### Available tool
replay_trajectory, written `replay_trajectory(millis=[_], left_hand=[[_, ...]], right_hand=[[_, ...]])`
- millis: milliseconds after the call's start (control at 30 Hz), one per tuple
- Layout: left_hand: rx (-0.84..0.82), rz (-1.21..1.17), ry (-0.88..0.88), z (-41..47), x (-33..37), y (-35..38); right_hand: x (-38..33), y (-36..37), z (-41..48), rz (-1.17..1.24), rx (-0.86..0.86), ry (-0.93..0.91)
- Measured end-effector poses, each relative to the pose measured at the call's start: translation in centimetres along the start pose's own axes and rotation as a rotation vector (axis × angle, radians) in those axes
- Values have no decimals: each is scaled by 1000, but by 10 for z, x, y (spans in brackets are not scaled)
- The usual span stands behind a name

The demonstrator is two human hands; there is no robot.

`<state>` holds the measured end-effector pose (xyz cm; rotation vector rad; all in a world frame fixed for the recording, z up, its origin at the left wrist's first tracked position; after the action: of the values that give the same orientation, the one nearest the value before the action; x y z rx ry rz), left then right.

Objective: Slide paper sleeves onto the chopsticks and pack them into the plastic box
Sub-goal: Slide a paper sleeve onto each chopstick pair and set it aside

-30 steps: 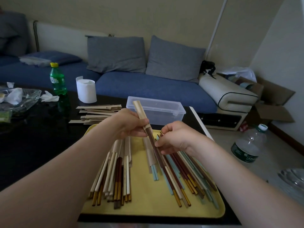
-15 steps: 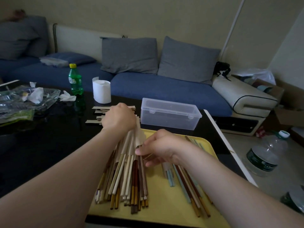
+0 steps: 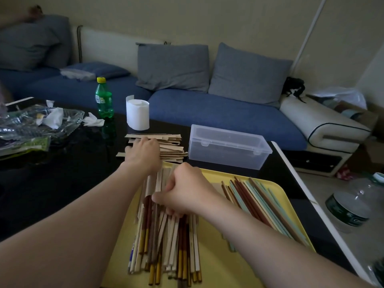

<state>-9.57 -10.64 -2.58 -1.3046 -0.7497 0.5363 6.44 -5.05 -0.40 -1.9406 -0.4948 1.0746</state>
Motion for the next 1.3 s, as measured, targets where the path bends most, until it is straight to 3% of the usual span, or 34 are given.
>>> replay_trajectory(millis=[333,533,800,967,1133,1300], left_hand=[[16,80,15,14,-7,10],[152,206,35,12,0,7],[389,151,103,3,9,1],[292,220,81,-7,10,-4],[320,213,9,-19,14,-11],[342,182,236,-24,40,-13]], right_hand=[[19,-5,25,136,266,26],[37,-14,32,163,324,47],[75,-36,27,114,406,123],[96,-49,14,142,435,173],[100,-45,5,162,416,196],[105,-40,0,197,414,229]])
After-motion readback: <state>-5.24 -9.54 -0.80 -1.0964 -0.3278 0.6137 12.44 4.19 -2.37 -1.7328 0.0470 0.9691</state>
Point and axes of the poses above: each hand's wrist, its own z-axis towards the middle knuckle, its own y-axis out of the palm, x = y × z, the point moved 1 cm from there along z, towards the middle knuckle, and after that the axes turned 13 degrees about y, right-handed, at the moved point
